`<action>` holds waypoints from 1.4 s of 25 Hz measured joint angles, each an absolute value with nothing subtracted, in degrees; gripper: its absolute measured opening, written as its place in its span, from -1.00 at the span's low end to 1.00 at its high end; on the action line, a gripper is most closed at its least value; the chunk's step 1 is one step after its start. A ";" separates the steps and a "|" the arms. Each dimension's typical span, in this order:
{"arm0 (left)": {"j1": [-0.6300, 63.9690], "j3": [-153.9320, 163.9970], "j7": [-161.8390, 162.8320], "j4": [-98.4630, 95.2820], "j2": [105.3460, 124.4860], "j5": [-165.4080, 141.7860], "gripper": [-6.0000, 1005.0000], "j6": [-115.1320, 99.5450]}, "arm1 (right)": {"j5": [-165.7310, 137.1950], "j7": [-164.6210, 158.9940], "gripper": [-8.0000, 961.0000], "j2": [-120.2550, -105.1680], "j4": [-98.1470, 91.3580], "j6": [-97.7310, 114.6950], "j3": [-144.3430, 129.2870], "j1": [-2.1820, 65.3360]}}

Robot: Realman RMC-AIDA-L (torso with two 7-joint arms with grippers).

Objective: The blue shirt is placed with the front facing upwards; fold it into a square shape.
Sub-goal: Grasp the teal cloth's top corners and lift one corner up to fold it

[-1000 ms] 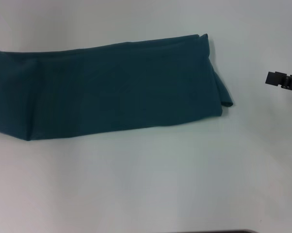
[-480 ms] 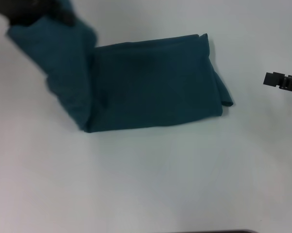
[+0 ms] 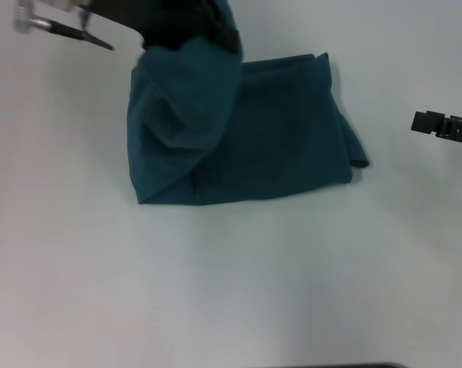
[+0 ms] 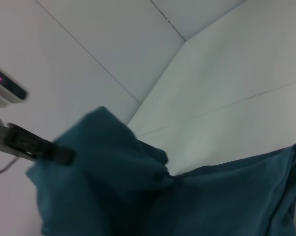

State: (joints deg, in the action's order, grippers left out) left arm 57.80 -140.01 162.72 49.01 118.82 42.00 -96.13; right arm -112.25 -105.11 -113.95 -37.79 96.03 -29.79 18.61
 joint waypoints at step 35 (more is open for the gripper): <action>50.72 -135.09 162.60 62.74 109.71 40.60 -0.87 -110.93 | -113.66 -106.67 0.75 -113.83 -37.79 95.76 -29.78 20.02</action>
